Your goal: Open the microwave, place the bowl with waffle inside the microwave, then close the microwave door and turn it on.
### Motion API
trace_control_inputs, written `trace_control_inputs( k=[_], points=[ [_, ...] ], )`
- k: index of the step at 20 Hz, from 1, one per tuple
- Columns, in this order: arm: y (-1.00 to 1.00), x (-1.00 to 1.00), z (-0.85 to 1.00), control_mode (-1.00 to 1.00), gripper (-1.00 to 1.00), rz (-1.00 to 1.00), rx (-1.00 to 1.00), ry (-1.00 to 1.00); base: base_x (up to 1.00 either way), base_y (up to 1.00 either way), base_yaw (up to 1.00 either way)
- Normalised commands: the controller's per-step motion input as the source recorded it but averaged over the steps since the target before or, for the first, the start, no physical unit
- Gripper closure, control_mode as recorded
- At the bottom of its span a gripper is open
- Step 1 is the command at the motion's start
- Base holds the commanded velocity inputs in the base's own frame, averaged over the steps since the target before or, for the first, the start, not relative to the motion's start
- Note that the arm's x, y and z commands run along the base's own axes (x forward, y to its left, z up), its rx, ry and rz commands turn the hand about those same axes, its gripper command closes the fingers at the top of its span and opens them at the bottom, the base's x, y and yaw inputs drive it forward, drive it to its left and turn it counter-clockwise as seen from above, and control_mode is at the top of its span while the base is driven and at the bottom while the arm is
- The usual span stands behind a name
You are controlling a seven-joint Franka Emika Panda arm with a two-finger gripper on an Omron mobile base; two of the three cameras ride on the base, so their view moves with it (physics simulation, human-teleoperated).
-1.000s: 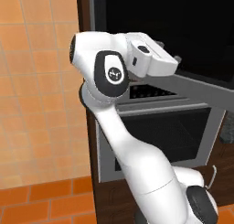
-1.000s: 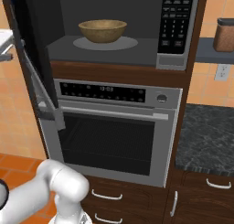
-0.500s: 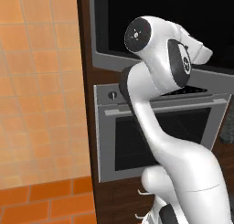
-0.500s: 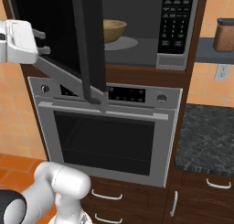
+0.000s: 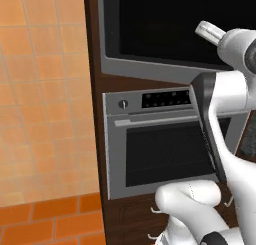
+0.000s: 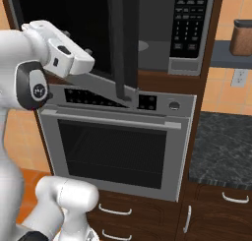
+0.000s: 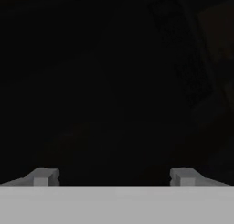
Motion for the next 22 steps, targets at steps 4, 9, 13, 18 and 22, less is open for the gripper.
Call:
trace_control_inputs(
  k=[4, 9, 13, 18, 22],
  points=[
    [-0.28, 0.65, 0.00, -1.00, -1.00, 0.31, 0.00, -0.01, 0.00, 0.00, 0.00],
    [0.00, 0.78, 0.00, -1.00, -1.00, 0.15, 0.00, 0.00, 0.00, 0.00, 0.00],
    [0.00, 0.92, 0.00, -1.00, -1.00, 0.11, 0.00, 0.00, 0.00, 0.00, 0.00],
    [0.00, 0.99, 0.00, -1.00, -1.00, 0.01, 0.00, 0.00, 0.00, 0.00, 0.00],
    [0.00, 0.91, 0.00, -1.00, -1.00, 0.00, 0.00, 0.00, 0.00, 0.00, 0.00]
  ],
)
